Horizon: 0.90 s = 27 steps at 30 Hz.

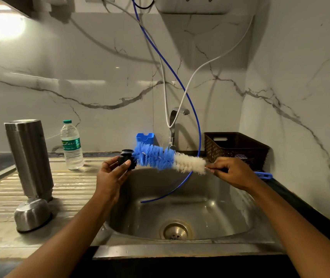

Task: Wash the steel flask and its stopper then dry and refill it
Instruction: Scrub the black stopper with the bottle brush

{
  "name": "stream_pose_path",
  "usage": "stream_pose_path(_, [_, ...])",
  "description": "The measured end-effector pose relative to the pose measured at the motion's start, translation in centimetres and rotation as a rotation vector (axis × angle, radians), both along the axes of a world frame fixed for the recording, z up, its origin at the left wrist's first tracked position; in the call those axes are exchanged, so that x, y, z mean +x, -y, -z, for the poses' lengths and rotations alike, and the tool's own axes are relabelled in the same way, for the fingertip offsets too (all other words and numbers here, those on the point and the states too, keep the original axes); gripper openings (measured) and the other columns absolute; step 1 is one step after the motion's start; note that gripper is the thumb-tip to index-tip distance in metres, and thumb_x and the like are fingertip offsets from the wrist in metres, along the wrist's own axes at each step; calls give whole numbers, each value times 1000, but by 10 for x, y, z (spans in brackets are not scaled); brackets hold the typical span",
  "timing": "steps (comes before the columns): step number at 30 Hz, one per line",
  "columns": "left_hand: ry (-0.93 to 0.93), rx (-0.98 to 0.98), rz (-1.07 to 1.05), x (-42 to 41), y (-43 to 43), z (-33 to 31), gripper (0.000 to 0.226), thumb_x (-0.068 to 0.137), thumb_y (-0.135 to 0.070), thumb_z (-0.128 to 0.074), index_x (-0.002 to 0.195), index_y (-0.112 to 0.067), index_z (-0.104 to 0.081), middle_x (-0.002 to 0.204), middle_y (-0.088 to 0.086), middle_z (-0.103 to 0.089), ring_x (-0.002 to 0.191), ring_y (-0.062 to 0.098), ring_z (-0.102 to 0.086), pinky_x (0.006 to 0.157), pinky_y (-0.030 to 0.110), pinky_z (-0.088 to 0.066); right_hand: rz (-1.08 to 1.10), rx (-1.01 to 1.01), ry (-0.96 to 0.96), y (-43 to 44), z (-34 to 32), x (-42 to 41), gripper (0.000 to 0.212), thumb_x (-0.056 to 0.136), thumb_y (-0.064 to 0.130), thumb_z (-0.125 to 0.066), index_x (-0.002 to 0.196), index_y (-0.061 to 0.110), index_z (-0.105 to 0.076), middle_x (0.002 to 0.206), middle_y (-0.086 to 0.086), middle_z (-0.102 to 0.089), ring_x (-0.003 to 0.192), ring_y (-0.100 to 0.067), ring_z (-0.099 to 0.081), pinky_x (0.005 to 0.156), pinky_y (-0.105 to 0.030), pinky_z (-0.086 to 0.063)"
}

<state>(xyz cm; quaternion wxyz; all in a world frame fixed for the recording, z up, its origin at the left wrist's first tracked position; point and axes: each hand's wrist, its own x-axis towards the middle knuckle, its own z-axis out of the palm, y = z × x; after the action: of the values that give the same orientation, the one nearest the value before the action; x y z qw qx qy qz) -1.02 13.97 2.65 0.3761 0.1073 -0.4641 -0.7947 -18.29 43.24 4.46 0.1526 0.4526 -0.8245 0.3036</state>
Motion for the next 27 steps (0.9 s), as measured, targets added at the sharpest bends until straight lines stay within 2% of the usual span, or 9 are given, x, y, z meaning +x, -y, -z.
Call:
stream_pose_path(4, [22, -102, -21, -1, -1, 2, 30, 82, 3, -64, 103, -16, -55, 126, 14, -55, 106, 27, -61, 72, 27, -59, 67, 35, -75, -3, -3, -1, 23, 88, 23, -64, 110, 28, -69, 84, 11, -60, 73, -5, -53, 62, -20, -42])
stream_pose_path(8, [71, -202, -89, -1, 0, 4, 35, 78, 3, -68, 103, -18, -56, 128, 13, -53, 115, 32, -57, 88, 39, -54, 87, 17, -96, -4, -7, 0, 23, 88, 23, -64, 110, 27, -70, 83, 9, -61, 74, -9, -56, 64, -31, -48])
stream_pose_path(11, [61, -165, -111, 0, 2, 4, 34, 77, 4, -68, 100, -18, -55, 126, 14, -53, 114, 32, -58, 83, 33, -56, 90, 4, -94, -6, -8, 0, 23, 87, 22, -65, 110, 25, -70, 86, 6, -63, 75, -12, -58, 65, -34, -50])
stream_pose_path(14, [74, -181, -122, 1, -1, 2, 33, 79, 5, -67, 98, -20, -54, 122, 11, -55, 111, 29, -58, 85, 36, -52, 82, 15, -111, -6, -8, 0, 23, 87, 23, -65, 109, 26, -70, 86, 8, -62, 76, -10, -57, 66, -34, -51])
stream_pose_path(17, [81, -171, -112, 1, -2, 0, 35, 79, 5, -66, 106, -14, -53, 120, 12, -55, 111, 30, -58, 87, 38, -51, 82, 18, -117, -4, -8, 1, 23, 87, 23, -65, 109, 25, -70, 85, 11, -60, 75, -9, -57, 64, -28, -49])
stream_pose_path(19, [100, -188, -114, 1, -1, 1, 39, 79, 4, -67, 111, -11, -51, 123, 14, -56, 112, 32, -58, 90, 41, -51, 84, 14, -114, -3, -9, 2, 23, 87, 23, -66, 109, 24, -70, 85, 12, -60, 75, -10, -58, 65, -31, -50])
stream_pose_path(22, [130, -258, -115, 1, -1, 2, 37, 77, 3, -70, 104, -16, -54, 124, 15, -56, 112, 32, -58, 93, 44, -50, 87, 21, -122, -2, -8, 3, 23, 87, 23, -66, 109, 24, -71, 87, 8, -63, 74, -11, -58, 65, -36, -52])
stream_pose_path(27, [131, -288, -111, 3, -1, 2, 37, 76, 4, -70, 98, -21, -55, 121, 11, -57, 112, 31, -58, 89, 40, -51, 88, 18, -98, -1, -7, 4, 24, 87, 23, -65, 110, 27, -70, 88, 7, -64, 73, -11, -57, 62, -34, -48])
